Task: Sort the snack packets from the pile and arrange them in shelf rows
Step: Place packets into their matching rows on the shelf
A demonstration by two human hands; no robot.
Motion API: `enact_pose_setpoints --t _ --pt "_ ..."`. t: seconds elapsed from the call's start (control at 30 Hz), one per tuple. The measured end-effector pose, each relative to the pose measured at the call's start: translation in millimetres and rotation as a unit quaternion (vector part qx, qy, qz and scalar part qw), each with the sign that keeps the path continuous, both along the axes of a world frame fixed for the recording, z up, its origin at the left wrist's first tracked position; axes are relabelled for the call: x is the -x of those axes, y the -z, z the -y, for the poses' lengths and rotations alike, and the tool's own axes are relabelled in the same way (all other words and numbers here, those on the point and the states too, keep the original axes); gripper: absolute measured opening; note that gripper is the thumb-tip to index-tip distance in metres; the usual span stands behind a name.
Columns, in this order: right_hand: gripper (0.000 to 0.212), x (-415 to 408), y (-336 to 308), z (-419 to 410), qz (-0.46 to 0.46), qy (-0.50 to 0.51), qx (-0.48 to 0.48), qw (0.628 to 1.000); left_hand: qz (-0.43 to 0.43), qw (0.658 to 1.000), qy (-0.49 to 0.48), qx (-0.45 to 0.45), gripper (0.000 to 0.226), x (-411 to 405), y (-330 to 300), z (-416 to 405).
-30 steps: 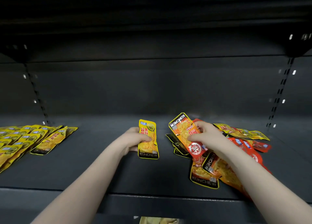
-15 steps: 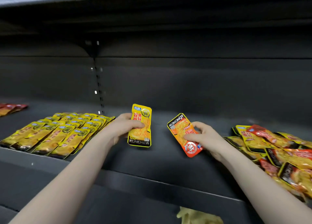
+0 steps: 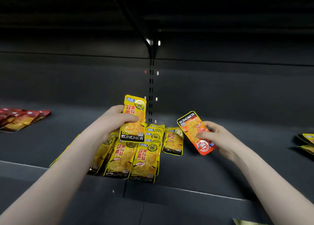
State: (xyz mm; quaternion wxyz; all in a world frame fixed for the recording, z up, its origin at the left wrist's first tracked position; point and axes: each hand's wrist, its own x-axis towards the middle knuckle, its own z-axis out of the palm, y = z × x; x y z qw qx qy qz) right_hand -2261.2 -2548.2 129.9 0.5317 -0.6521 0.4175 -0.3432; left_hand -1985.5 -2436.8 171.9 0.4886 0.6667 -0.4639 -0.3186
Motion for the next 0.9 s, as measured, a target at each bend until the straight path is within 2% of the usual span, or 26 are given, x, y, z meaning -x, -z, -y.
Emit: enact_pose_setpoints --t 0.2,0.4,0.57,0.73,0.83,0.9 --pt "0.028 -11.8 2.5 -8.5 -0.013 0.009 -0.009 1.0 -0.012 0.999 0.022 -0.025 0.025 -11.4 12.4 0.3" --pt "0.026 -9.9 6.2 -9.3 0.0 0.044 -0.011 0.999 0.0 0.998 0.054 -0.034 0.025 11.4 17.5 10.3" --pt "0.025 2.1 8.8 -6.3 -0.006 0.054 -0.014 0.998 0.04 0.994 0.088 -0.051 0.049 42.5 23.7 22.5" --pt "0.024 18.0 9.3 -0.8 -0.006 0.064 -0.016 0.998 0.087 0.989 0.102 -0.055 0.02 66.3 32.5 35.7" --pt "0.024 27.9 11.8 3.4 -0.004 0.068 -0.022 0.997 0.111 0.988 0.09 -0.059 0.033 77.0 35.3 40.6" --pt "0.024 33.3 15.3 6.4 0.003 0.074 -0.028 0.997 0.155 0.983 0.069 -0.066 0.037 82.2 40.0 45.7"
